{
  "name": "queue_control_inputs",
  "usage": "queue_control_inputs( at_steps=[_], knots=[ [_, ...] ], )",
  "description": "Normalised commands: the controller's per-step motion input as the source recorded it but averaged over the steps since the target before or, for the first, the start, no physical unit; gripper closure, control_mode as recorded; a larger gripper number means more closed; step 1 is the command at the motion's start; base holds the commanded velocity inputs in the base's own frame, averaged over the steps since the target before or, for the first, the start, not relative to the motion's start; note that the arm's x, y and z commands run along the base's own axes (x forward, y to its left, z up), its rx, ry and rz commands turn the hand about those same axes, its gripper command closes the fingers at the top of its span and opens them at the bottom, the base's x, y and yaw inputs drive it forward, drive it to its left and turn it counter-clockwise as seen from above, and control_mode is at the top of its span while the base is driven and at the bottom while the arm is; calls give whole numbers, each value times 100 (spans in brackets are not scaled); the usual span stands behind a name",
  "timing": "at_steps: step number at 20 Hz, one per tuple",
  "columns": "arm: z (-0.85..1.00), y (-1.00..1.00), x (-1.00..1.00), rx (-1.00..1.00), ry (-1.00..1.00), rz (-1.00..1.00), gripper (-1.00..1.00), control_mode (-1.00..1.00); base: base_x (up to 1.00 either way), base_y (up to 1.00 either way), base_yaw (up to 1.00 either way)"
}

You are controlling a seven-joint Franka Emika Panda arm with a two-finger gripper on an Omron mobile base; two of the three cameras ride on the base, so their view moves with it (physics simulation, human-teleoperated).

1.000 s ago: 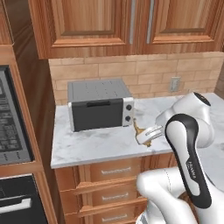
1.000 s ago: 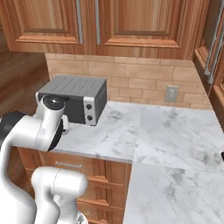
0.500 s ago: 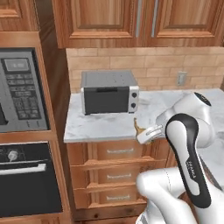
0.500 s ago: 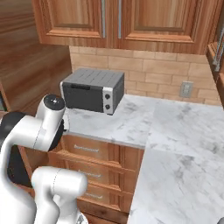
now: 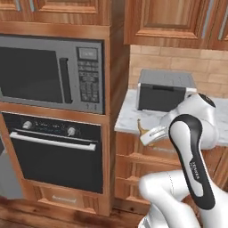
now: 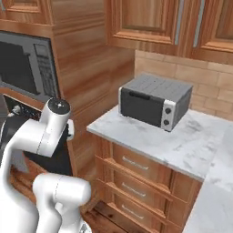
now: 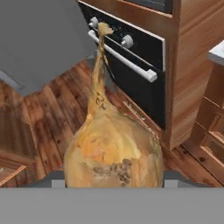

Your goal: Place the onion in the correct fridge rack based on whether it is a fruit or vegetable. Finally, close the fridge door.

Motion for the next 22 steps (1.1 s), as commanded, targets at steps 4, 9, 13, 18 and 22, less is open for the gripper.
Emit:
queue_control_inputs(
  at_steps=[4, 9, 13, 18, 22],
  knots=[
    [0, 0, 0, 0, 0, 0, 100, 100, 14, 70, 66],
    [0, 0, 0, 0, 0, 0, 100, 100, 20, 95, 63],
    [0, 0, 0, 0, 0, 0, 100, 100, -4, 100, 59],
    [0, 0, 0, 0, 0, 0, 100, 100, -20, 100, 53],
    [0, 0, 0, 0, 0, 0, 100, 100, -5, 100, 45]
  ],
)
